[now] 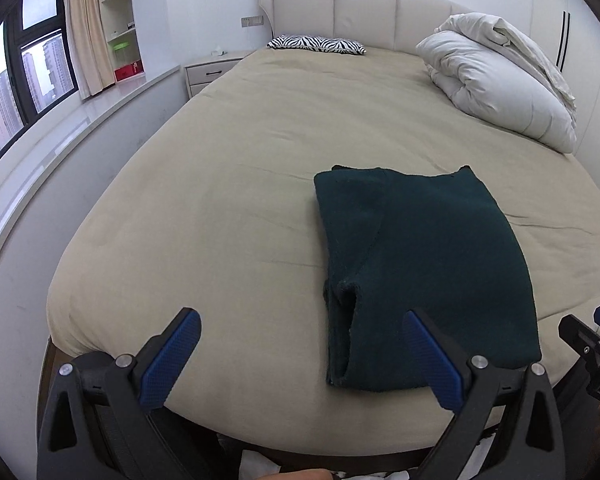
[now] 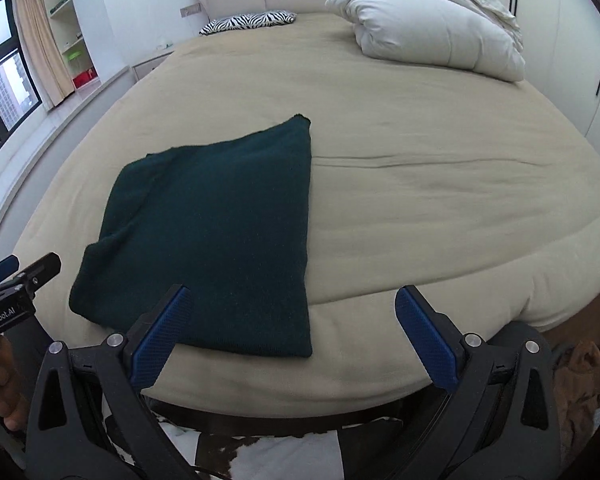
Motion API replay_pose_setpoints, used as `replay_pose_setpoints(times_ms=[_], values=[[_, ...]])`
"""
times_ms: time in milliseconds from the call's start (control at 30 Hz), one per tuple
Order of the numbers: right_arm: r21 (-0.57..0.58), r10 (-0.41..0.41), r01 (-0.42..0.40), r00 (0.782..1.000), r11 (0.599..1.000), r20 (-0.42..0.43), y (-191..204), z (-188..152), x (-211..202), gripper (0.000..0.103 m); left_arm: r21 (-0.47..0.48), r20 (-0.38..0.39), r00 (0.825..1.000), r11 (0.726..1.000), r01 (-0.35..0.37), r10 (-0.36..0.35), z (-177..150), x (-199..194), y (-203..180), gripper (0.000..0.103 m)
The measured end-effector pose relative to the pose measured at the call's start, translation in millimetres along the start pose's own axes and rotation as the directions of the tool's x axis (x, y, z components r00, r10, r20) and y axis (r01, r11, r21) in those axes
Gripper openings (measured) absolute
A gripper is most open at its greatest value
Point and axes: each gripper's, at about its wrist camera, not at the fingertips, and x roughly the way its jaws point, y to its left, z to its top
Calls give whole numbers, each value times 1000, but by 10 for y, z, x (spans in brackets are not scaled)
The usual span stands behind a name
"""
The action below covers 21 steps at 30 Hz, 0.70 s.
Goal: Fold small clothes
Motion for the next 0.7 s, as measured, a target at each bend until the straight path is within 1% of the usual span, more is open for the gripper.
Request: replay_pose_setpoints(times_ms=[400, 700], values=[[-34, 3, -3, 1000, 999, 2, 79, 24, -166, 103, -3, -13, 1000, 1000, 5, -5, -20, 59, -1, 103], [-33, 7, -7, 1000, 999, -4, 89, 43, -156, 103, 1, -15, 1000, 1000, 1, -1, -38, 87, 13, 103]])
